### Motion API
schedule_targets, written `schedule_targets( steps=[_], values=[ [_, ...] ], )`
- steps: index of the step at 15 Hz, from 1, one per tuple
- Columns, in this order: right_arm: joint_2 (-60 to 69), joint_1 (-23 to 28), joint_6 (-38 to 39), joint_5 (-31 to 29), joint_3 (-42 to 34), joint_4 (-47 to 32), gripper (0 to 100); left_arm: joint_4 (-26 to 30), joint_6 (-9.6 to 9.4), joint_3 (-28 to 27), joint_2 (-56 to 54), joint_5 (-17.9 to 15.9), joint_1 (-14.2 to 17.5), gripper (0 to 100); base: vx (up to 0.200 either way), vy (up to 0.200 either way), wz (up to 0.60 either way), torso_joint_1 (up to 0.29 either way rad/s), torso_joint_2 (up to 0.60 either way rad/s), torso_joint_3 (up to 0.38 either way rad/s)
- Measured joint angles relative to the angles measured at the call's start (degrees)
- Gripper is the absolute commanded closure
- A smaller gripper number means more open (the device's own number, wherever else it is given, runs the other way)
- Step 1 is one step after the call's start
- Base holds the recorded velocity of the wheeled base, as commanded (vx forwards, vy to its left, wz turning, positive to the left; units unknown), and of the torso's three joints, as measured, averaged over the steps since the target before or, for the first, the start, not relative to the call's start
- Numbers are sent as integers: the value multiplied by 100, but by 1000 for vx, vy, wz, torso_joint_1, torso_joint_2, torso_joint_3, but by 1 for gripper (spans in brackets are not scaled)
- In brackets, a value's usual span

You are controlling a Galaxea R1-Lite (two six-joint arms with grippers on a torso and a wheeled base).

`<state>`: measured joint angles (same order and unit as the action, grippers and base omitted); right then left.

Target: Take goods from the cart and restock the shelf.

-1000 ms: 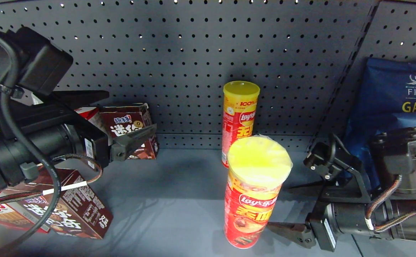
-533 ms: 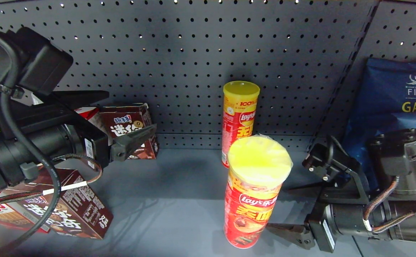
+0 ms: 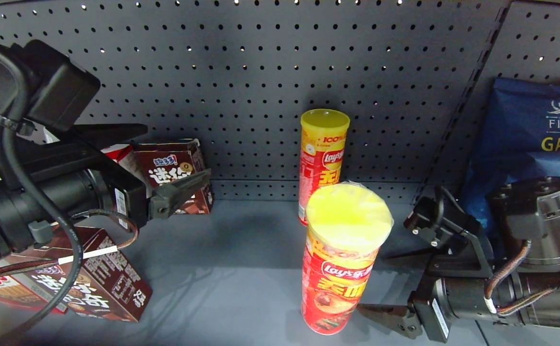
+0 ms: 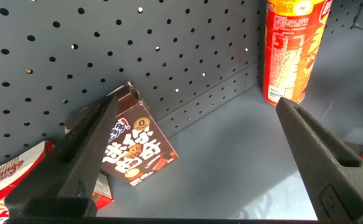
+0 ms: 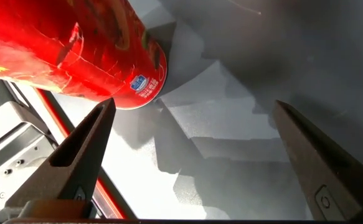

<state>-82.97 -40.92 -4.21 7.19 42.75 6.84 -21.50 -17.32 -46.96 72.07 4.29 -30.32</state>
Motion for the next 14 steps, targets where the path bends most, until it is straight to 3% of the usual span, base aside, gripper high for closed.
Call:
schedule_targets(
  steps=[8,12,14],
  values=[
    [1310,289,41,-11,-59,16,0,-15,96,84,-49,20,4,0,0,0,0,0,0,0],
    [3140,1386,99,-77,-483,11,0,-17,96,94,-276,27,0,0,0,0,0,0,0,0],
    [4234,2309,134,-140,-1101,-6,0,-13,77,96,-378,39,0,0,0,0,0,0,0,0]
  ],
)
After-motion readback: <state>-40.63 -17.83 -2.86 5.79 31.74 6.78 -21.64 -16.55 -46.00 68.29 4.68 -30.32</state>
